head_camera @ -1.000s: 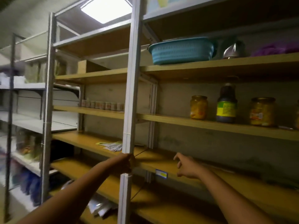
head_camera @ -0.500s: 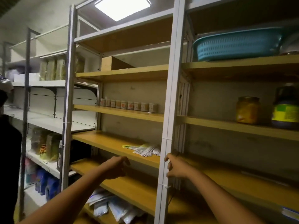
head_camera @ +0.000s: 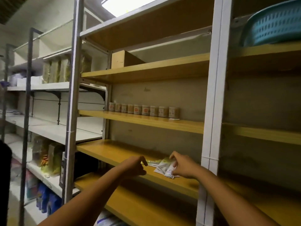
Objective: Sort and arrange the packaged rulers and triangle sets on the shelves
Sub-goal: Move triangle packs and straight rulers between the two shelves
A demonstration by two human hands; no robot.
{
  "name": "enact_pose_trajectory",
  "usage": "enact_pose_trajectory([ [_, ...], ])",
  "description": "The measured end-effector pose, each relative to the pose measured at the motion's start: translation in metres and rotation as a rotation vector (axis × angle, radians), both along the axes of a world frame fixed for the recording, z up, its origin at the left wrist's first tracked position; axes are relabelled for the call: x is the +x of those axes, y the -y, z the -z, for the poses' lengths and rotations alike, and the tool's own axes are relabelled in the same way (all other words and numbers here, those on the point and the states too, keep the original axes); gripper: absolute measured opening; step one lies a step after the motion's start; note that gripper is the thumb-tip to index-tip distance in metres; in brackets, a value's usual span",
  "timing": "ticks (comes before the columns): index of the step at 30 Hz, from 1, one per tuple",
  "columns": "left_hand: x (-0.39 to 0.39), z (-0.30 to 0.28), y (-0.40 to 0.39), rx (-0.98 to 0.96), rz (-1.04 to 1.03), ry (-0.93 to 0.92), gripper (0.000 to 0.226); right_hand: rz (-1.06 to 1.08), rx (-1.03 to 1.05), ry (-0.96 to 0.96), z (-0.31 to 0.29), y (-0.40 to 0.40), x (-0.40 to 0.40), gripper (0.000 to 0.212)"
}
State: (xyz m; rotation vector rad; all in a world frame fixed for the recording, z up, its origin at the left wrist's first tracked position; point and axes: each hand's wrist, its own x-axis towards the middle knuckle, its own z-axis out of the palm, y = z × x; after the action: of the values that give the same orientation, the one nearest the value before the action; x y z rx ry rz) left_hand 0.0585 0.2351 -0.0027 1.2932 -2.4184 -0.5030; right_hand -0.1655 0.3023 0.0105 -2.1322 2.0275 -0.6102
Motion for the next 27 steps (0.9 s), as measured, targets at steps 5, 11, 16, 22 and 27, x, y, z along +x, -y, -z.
enact_pose_trajectory([
  [5,-0.022,0.015,0.053,0.082,0.054,0.012,0.043,0.071,0.022,-0.040,0.006,0.037,0.001,0.054],
  [11,-0.065,0.031,0.120,0.041,0.092,0.163,0.039,0.273,-0.082,0.029,-0.003,0.065,-0.015,0.046],
  [16,-0.100,0.047,0.160,-0.148,0.100,0.175,0.037,0.432,-0.068,0.090,0.002,0.076,-0.021,0.046],
  [22,-0.114,0.050,0.175,-0.133,0.114,0.112,0.035,0.590,-0.105,0.128,0.005,0.069,-0.026,0.041],
  [27,-0.111,0.045,0.181,0.077,0.124,-0.002,0.038,0.629,-0.139,0.143,0.005,0.064,-0.021,0.040],
])
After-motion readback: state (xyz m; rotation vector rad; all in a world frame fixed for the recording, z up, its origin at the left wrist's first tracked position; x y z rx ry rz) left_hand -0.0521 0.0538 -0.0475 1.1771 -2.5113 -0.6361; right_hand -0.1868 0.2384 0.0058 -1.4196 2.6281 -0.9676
